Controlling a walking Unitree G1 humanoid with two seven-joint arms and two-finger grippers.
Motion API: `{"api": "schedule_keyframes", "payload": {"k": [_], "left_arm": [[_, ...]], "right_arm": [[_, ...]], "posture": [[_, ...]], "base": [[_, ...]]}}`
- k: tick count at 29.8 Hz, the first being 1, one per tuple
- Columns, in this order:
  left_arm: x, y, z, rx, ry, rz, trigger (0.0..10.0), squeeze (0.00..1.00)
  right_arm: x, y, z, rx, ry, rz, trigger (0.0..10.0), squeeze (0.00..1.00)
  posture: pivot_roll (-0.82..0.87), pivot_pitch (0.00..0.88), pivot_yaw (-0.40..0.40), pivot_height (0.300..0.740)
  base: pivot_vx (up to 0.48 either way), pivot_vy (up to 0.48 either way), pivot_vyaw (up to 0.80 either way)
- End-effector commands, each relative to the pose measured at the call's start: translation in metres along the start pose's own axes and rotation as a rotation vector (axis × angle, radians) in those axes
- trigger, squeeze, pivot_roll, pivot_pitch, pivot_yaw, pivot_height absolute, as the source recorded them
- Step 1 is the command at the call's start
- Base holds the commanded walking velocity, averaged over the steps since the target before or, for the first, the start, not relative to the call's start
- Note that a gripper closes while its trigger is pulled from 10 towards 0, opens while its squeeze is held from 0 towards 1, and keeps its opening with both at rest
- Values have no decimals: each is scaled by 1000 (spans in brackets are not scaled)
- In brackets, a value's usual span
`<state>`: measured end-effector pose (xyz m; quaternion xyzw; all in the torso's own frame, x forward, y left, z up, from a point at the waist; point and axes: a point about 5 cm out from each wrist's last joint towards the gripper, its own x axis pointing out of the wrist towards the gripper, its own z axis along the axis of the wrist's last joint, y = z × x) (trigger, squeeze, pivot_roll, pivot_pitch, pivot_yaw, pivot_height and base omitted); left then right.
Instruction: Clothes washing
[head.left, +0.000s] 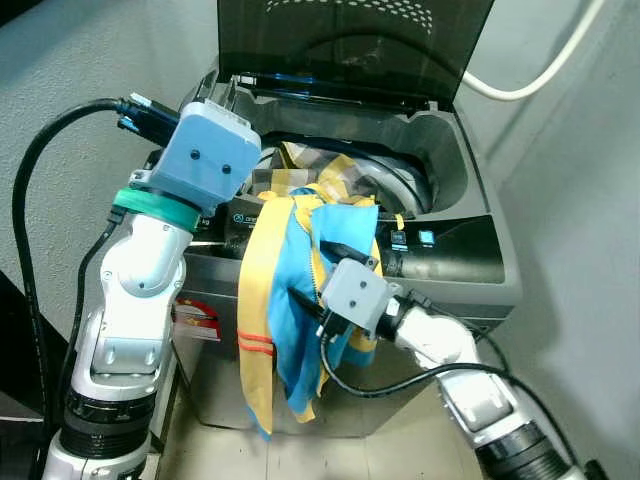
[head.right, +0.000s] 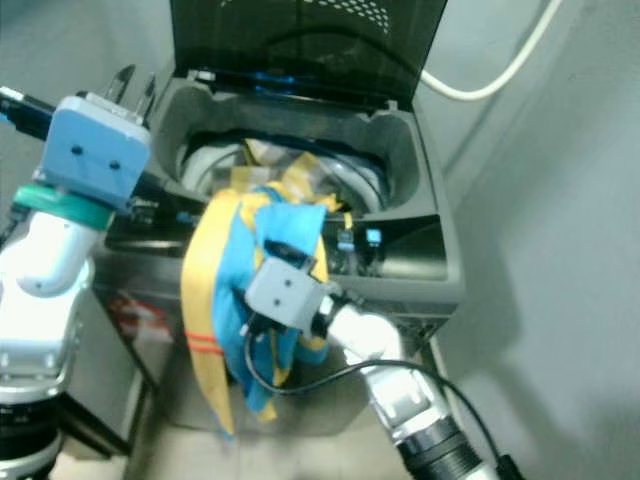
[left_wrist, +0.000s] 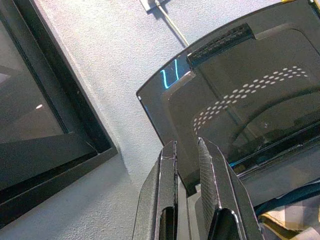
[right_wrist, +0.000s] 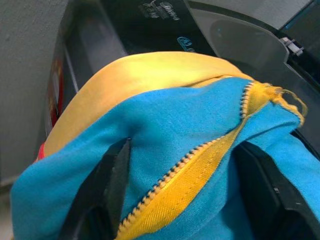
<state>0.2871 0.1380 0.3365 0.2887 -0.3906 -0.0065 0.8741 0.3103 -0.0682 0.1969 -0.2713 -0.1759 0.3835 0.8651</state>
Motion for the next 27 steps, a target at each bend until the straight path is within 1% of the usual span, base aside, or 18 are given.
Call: {"api": "schedule_keyframes", "payload": {"k": [1, 5, 9, 11, 12, 13, 16, 17, 19, 22, 23, 24, 25, 26, 27], "left_arm": [[-3, -2, 2, 8, -4, -7, 10000, 0], [-3, -2, 3, 6, -1, -6, 10000, 0], [-3, -2, 3, 5, 0, -6, 10000, 0], [-3, -2, 3, 6, 3, -6, 10000, 0], [-3, -2, 2, 6, 4, -5, 10000, 0], [-3, -2, 2, 6, 4, -5, 10000, 0], [-4, -3, 2, 8, 6, -5, 10000, 0], [-4, -3, 2, 8, 6, -5, 10000, 0], [-4, -3, 2, 8, 8, -5, 10000, 0], [-4, -3, 2, 8, 8, -5, 10000, 0], [-4, -3, 2, 8, 9, -4, 10000, 0], [-4, -3, 2, 8, 9, -4, 10000, 0], [-4, -3, 2, 8, 10, -3, 10000, 0], [-4, -3, 2, 8, 10, -3, 10000, 0], [-4, -3, 1, 7, 12, -2, 10000, 0]], "right_arm": [[-6, 2, -15, 83, 59, -4, 0, 0], [-6, 2, -15, 112, 54, -9, 0, 0], [-6, 2, -15, 104, 52, -10, 0, 0], [-4, 0, -12, 137, 33, -40, 0, 0], [-2, -2, -9, 177, 14, -61, 0, 0], [-2, -2, -9, 177, 14, -61, 0, 0], [2, -8, -2, 265, -34, -96, 0, 0], [2, -8, -2, 265, -34, -96, 0, 0], [5, -14, 4, 323, -67, -120, 0, 0], [8, -16, 6, 350, -83, -133, 0, 0], [11, -22, 8, 387, -98, -167, 0, 0], [11, -22, 8, 387, -98, -167, 0, 0], [15, -27, 11, 406, -116, -193, 0, 0], [15, -27, 11, 406, -116, -193, 0, 0], [23, -37, 16, 433, -142, -242, 0, 0]], "posture": [[130, 153, -67, 740], [127, 158, -67, 740], [127, 158, -67, 740], [128, 162, -68, 740], [129, 163, -69, 740], [129, 163, -69, 740], [129, 163, -69, 740], [129, 163, -69, 740], [134, 163, -70, 740], [134, 163, -70, 740], [134, 163, -73, 740], [134, 163, -73, 740], [135, 163, -74, 740], [135, 163, -74, 740], [138, 164, -73, 740]], "base": [[0, 0, 0], [0, 0, 0], [0, 0, 0], [0, 0, 0], [0, 0, 0], [0, 0, 0], [0, 0, 0], [0, 0, 0], [0, 0, 0], [0, 0, 0], [0, 0, 0], [0, 0, 0], [0, 0, 0], [0, 0, 0], [0, 0, 0]]}}
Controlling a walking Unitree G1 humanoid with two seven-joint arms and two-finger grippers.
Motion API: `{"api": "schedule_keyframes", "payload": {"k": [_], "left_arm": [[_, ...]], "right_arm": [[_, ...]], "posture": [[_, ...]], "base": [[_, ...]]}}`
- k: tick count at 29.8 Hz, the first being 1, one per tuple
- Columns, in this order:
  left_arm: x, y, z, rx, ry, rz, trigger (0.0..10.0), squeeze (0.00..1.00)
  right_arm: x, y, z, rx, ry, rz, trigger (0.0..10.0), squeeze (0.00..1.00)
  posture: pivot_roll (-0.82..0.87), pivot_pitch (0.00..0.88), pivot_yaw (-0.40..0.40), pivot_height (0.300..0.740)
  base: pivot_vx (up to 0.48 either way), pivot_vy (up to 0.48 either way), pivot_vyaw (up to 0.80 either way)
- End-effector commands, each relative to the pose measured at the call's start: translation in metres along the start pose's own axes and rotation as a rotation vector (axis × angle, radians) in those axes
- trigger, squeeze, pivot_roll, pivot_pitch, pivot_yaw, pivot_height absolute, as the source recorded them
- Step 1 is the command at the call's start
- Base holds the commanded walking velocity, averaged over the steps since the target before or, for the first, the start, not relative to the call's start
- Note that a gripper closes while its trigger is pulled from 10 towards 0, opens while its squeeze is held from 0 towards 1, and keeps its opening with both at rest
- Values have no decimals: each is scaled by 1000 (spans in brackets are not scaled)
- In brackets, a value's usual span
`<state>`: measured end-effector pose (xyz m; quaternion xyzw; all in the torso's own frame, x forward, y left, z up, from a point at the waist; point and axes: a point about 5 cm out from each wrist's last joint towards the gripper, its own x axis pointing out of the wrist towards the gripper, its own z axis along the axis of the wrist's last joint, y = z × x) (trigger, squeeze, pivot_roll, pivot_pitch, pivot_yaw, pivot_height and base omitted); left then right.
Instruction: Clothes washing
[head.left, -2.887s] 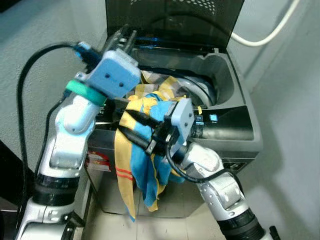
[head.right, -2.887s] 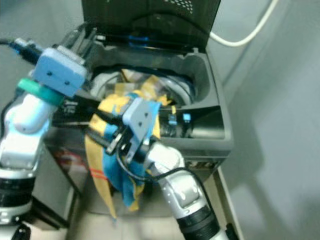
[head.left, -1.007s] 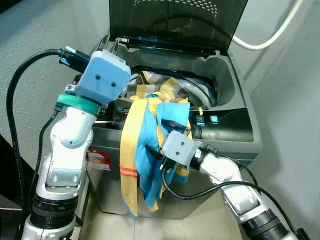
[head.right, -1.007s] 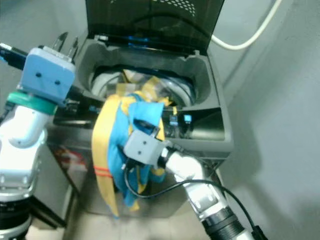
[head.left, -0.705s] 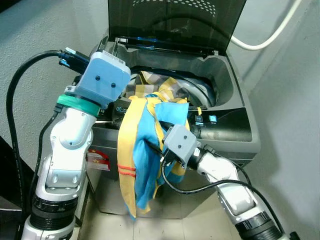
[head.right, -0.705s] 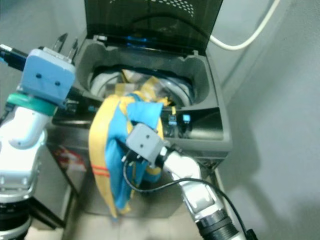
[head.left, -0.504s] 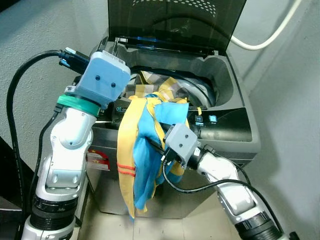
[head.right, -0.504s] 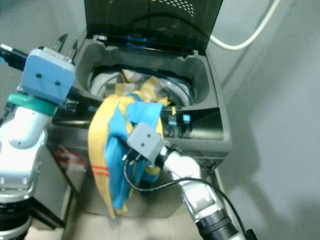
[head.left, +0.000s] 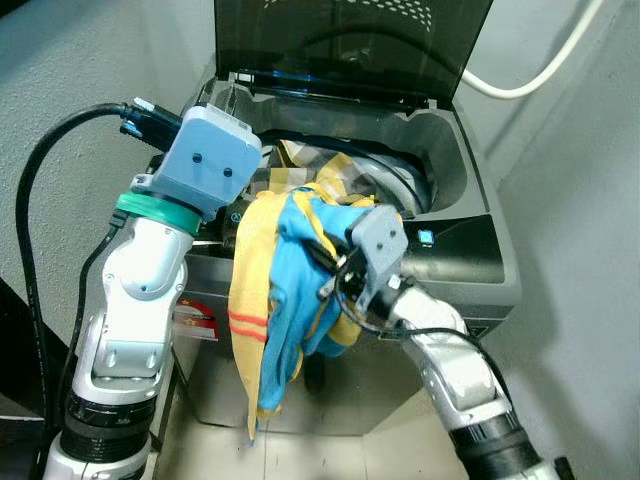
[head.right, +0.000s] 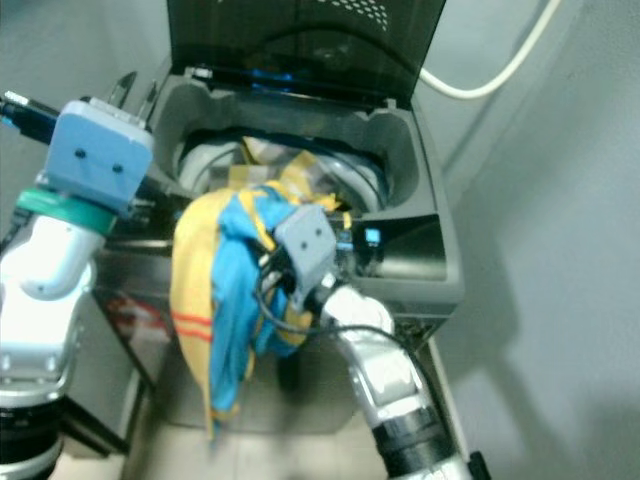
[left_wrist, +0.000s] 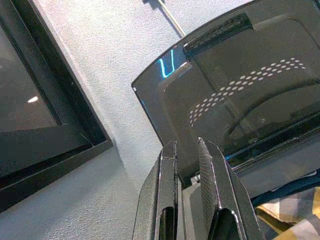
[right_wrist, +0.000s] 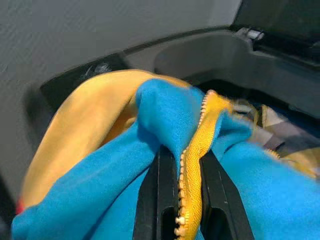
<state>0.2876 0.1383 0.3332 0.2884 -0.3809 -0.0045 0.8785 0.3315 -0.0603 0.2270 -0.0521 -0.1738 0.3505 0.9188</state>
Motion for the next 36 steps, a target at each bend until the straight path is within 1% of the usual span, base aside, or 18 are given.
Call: {"api": "schedule_keyframes", "payload": {"k": [1, 2, 4, 5, 6, 8, 11, 12, 18, 19, 21, 23, 25, 29, 32, 34, 35, 36], "left_arm": [[-2, -1, 4, 9, -10, 0, 10000, 0], [-2, -2, 4, 8, -9, 0, 10000, 0], [-1, -3, 4, 5, -11, 0, 10000, 0], [0, -4, 5, 1, -16, -2, 10000, 0], [0, -4, 5, 1, -16, -2, 10000, 0], [0, -4, 6, 0, -19, -2, 10000, 0], [1, -4, 8, -2, -22, 1, 10000, 0], [1, -5, 10, -2, -27, 3, 10000, 0], [0, -4, 12, 1, -27, 8, 10000, 0], [-2, -2, 12, 5, -21, 14, 10000, 0], [-3, -1, 12, 6, -17, 16, 10000, 0], [-3, 3, 13, -29, -12, 17, 10000, 0], [-3, 5, 14, -42, -13, 14, 10000, 0], [-2, 7, 15, -51, -14, 10, 10000, 0], [-3, 7, 15, -60, -10, -2, 10000, 0], [-3, 7, 16, -60, -10, -4, 10000, 0], [-4, 7, 16, -61, -10, -8, 10000, 0], [-4, 6, 16, -61, -10, -10, 10000, 0]], "right_arm": [[2, -10, 4, 29, -24, -64, 0, 0], [16, -19, 17, 30, -74, -110, 10000, 0], [32, -29, 33, 38, -136, -156, 10000, 0], [64, -49, 75, -39, -238, -231, 10000, 0], [64, -49, 75, -39, -238, -231, 10000, 0], [79, -63, 106, -90, -302, -320, 10000, 0], [84, -71, 122, -120, -330, -386, 10000, 0], [87, -81, 152, -197, -387, -515, 10000, 0], [84, -88, 173, -276, -449, -641, 10000, 0], [82, -90, 177, -377, -466, -730, 10000, 0], [83, -89, 175, -437, -456, -753, 10000, 0], [94, -80, 142, -605, -263, -643, 10000, 0], [97, -75, 126, -665, -169, -576, 10000, 0], [97, -71, 105, -670, -98, -507, 10000, 0], [94, -64, 65, -763, 110, -334, 10000, 0], [93, -63, 59, -786, 144, -305, 10000, 0], [91, -63, 52, -831, 191, -262, 10000, 494], [90, -64, 48, -863, 219, -238, 10000, 494]], "posture": [[138, 164, -73, 740], [143, 169, -71, 740], [143, 171, -72, 740], [150, 179, -74, 740], [150, 179, -74, 740], [153, 179, -74, 740], [158, 188, -79, 740], [174, 195, -90, 740], [187, 200, -99, 740], [197, 206, -102, 740], [198, 207, -99, 740], [198, 207, -97, 740], [201, 209, -94, 740], [201, 208, -94, 740], [206, 208, -89, 740], [206, 208, -89, 740], [207, 205, -88, 740], [207, 205, -88, 740]], "base": [[0, 0, 0], [0, 0, 0], [0, 0, 0], [0, 0, 0], [0, 0, 0], [0, 0, 0], [0, 0, 0], [0, 0, 0], [0, 0, 0], [0, 0, 0], [0, 0, 0], [0, 0, 0], [0, 0, 0], [0, 0, 0], [0, 0, 0], [0, 0, 0], [0, 0, 0], [0, 0, 0]]}}
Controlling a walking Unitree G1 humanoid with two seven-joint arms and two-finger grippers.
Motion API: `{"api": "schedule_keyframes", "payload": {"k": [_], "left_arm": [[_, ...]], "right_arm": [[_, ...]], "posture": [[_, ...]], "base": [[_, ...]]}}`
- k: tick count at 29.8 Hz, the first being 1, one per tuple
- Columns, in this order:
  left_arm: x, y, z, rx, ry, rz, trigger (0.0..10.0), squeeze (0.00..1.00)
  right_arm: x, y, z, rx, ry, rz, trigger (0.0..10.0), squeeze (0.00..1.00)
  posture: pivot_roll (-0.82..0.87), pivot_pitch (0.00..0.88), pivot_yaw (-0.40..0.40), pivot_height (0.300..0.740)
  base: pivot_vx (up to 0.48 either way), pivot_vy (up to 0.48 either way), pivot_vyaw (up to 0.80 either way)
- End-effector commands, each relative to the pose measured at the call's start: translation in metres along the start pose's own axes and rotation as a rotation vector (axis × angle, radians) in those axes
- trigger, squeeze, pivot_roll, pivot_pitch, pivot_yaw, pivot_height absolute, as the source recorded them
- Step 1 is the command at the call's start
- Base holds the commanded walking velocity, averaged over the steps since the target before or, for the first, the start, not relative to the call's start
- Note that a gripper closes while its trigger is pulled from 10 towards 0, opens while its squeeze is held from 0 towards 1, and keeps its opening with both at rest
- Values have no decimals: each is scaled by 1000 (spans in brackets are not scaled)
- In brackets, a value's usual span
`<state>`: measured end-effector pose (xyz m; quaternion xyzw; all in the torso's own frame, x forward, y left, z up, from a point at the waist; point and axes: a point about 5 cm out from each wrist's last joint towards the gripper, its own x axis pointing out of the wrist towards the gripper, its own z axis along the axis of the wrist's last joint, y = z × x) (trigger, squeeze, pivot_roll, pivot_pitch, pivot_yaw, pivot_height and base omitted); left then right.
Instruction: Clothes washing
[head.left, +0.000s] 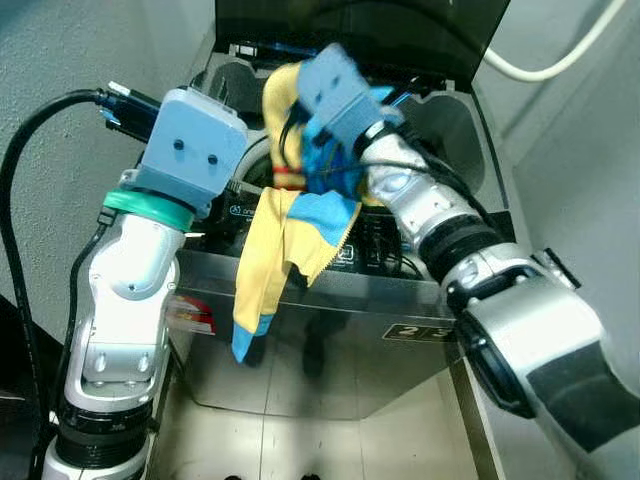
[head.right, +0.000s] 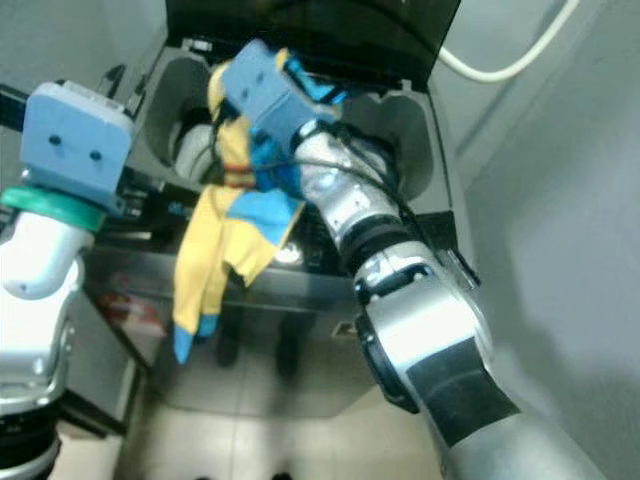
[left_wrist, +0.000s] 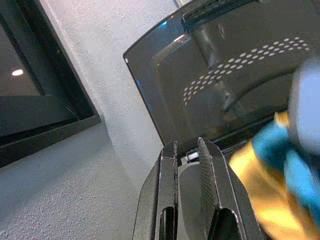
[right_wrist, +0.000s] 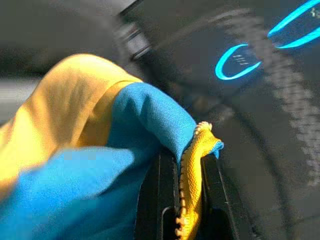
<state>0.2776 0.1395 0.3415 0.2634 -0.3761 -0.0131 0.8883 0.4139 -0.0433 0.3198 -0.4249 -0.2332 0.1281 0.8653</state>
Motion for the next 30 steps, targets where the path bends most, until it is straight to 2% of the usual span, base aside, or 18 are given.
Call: {"api": "schedule_keyframes", "payload": {"k": [1, 7, 8, 9, 11, 12, 13, 14, 15, 16, 19, 20, 22, 23, 25, 26, 27, 30], "left_arm": [[-3, -1, 6, -6, -20, -13, 10000, 0], [-3, -2, 5, -5, -14, -20, 10000, 0], [-3, -3, 5, -3, -15, -23, 10000, 0], [-3, -3, 5, -3, -15, -23, 10000, 0], [-4, -3, 6, -1, -16, -26, 10000, 0], [-4, -3, 6, -1, -16, -26, 10000, 0], [-3, -3, 6, -1, -17, -26, 10000, 0], [-3, -3, 6, -1, -17, -26, 10000, 0], [-3, -3, 6, 0, -16, -27, 10000, 0], [-3, -3, 6, 1, -16, -27, 10000, 0], [-3, -3, 6, 1, -16, -27, 10000, 0], [-4, -3, 6, 1, -16, -27, 10000, 0], [-4, -3, 6, 1, -15, -28, 10000, 0], [-4, -3, 6, 1, -15, -28, 10000, 0], [-4, -2, 6, 2, -18, -34, 10000, 0], [-4, -2, 6, 2, -18, -34, 10000, 0], [-3, -1, 6, 7, -19, -45, 10000, 0], [-3, 0, 5, 10, -18, -53, 10000, 0]], "right_arm": [[-4, 3, -14, -32, 65, 65, 10000, 1000], [-4, -10, -20, 117, 97, 107, 10000, 1000], [-4, -11, -19, 206, 94, 139, 10000, 1000], [-4, -11, -19, 206, 94, 139, 10000, 1000], [-5, -16, -17, 430, 55, 196, 10000, 1000], [-5, -16, -17, 430, 55, 196, 10000, 1000], [-5, -22, -15, 553, 20, 202, 10000, 1000], [-5, -22, -15, 553, 20, 202, 10000, 1000], [-6, -27, -15, 643, -24, 217, 10000, 675], [-10, -32, -14, 741, -103, 263, 10000, 0], [-12, -32, -14, 761, -128, 288, 10000, 0], [-14, -31, -12, 768, -168, 328, 10000, 0], [-27, -23, -2, 819, -320, 429, 10000, 0], [-27, -23, -2, 819, -320, 429, 10000, 0], [-49, -9, 8, 829, -438, 535, 10000, 0], [-49, -9, 8, 829, -438, 535, 10000, 0], [-66, 0, 11, 816, -475, 602, 10000, 0], [-73, 2, 9, 797, -475, 626, 10000, 0]], "posture": [[207, 205, -88, 740], [205, 197, -88, 740], [203, 190, -87, 740], [203, 190, -87, 740], [205, 187, -87, 740], [205, 187, -87, 740], [203, 184, -87, 740], [203, 184, -87, 740], [202, 182, -87, 740], [201, 181, -87, 740], [201, 181, -87, 740], [199, 182, -86, 740], [197, 183, -85, 740], [197, 183, -85, 740], [194, 183, -82, 740], [194, 183, -82, 740], [194, 183, -82, 740], [188, 182, -80, 740]], "base": [[0, 0, 0], [0, 0, 0], [0, 0, 0], [0, 0, 0], [0, 0, 0], [0, 0, 0], [0, 0, 0], [0, 0, 0], [0, 0, 0], [0, 0, 0], [0, 0, 0], [0, 0, 0], [0, 0, 0], [0, 0, 0], [0, 0, 0], [0, 0, 0], [0, 0, 0], [0, 0, 0]]}}
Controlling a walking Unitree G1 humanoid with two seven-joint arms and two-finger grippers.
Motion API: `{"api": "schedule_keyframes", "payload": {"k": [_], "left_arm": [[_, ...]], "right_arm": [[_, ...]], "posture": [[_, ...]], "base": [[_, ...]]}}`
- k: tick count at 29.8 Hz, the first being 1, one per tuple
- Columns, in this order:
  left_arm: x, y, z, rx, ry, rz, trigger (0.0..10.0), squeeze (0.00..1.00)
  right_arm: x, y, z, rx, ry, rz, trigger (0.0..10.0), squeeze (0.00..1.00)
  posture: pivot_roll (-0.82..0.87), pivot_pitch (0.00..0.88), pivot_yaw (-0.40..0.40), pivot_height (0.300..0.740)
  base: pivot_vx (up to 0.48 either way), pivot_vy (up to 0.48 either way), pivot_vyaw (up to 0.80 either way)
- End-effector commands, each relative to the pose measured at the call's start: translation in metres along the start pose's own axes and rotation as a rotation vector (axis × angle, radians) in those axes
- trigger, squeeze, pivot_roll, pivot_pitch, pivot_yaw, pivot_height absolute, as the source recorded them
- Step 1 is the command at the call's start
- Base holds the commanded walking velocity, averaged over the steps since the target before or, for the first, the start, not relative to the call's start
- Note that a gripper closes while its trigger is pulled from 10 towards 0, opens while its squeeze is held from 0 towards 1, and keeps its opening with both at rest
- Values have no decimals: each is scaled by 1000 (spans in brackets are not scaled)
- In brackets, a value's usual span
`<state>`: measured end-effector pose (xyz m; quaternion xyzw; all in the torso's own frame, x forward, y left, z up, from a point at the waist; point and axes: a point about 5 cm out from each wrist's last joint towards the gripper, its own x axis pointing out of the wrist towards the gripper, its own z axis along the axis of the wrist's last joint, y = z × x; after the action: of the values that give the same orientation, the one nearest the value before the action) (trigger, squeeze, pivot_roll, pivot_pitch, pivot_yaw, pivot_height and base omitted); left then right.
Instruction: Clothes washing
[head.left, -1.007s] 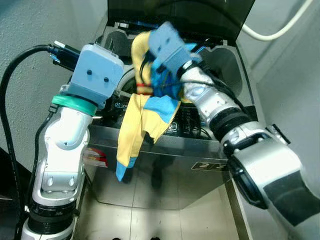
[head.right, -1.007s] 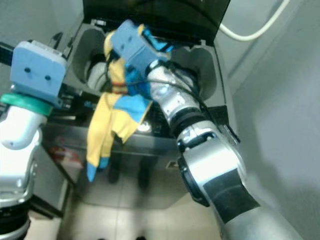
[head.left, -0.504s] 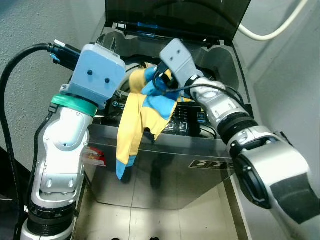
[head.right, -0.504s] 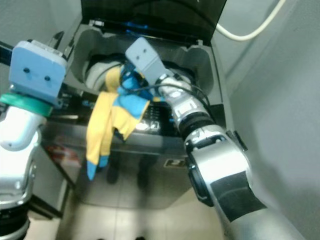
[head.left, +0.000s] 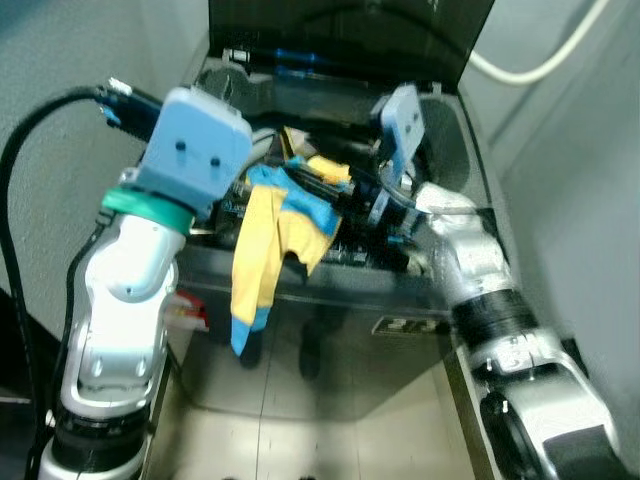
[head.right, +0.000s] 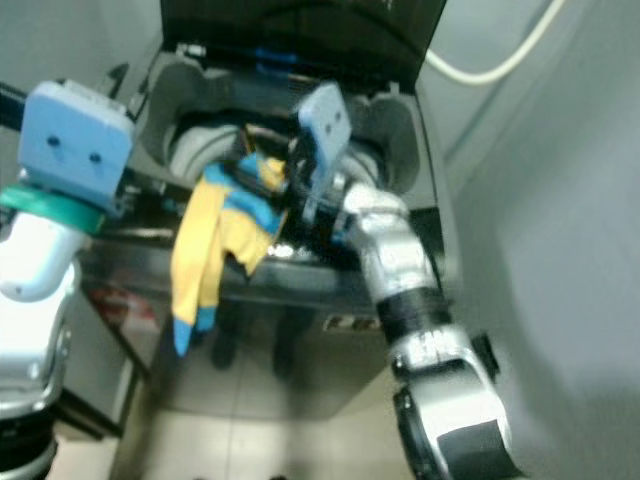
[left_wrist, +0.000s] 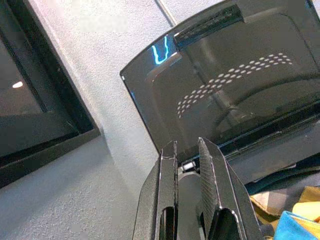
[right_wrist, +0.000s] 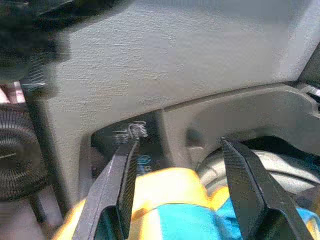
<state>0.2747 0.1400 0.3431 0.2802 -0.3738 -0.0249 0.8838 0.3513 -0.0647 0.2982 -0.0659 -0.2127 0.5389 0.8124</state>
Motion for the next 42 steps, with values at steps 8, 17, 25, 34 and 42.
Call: {"api": "schedule_keyframes", "payload": {"k": [8, 17, 25, 34, 42], "left_arm": [[-3, -2, 0, -12, -10, -33, 10000, 0], [-2, -2, 0, -11, -10, -33, 10000, 0], [-3, -1, 0, -11, -8, -34, 10000, 0], [-2, -2, 1, -11, -9, -33, 10000, 0], [-2, -2, 1, -13, -9, -33, 10000, 0]], "right_arm": [[-7, 11, -15, -149, 156, 52, 10000, 0], [-9, 25, -49, -247, 393, -6, 10000, 0], [-14, 27, -58, -281, 459, 11, 10000, 0], [-12, 21, -65, -203, 431, -113, 0, 0], [-12, 21, -67, -154, 426, -132, 0, 0]], "posture": [[180, 180, -76, 740], [187, 179, -77, 740], [189, 182, -77, 740], [188, 184, -75, 740], [187, 187, -78, 740]], "base": [[0, 0, 0], [0, 0, 0], [0, 0, 0], [0, 0, 0], [0, 0, 0]]}}
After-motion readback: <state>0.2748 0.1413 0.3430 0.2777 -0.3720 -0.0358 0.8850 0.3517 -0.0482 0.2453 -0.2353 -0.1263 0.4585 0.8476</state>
